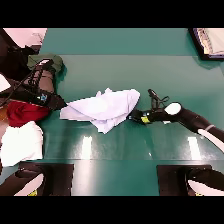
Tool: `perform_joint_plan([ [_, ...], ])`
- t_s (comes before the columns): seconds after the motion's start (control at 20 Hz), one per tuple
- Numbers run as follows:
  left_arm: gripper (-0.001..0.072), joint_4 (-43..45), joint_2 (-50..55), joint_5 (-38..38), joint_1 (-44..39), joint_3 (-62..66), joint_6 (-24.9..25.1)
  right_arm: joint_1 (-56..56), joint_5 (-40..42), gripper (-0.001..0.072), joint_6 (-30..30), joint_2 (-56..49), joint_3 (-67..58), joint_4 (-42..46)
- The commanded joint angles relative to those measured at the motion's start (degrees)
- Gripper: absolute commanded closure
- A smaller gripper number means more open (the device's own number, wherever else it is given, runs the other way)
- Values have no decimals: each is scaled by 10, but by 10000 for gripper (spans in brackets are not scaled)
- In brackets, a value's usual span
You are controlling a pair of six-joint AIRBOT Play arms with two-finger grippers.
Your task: Fold the shirts.
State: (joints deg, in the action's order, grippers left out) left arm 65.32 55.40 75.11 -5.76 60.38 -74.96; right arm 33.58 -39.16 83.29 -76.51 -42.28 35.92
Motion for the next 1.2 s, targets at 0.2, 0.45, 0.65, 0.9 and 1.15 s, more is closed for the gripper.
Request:
perform_joint_plan([
  [0.2,683,5,0,-3,0,0,-2,10,-5,700,-44,-50,-83,47],
  [0.45,683,9,0,-11,0,0,-2,-57,-186,701,49,108,-91,283],
  [0.65,683,-2,1,-56,-44,-17,0,-106,-245,701,63,219,-91,301],
  [0.9,85,23,1,-74,-90,-92,-31,-108,-271,702,63,243,-91,301],
  [1.15,99,-2,-3,-48,-12,-132,-61,-108,-276,701,67,243,-91,301],
])
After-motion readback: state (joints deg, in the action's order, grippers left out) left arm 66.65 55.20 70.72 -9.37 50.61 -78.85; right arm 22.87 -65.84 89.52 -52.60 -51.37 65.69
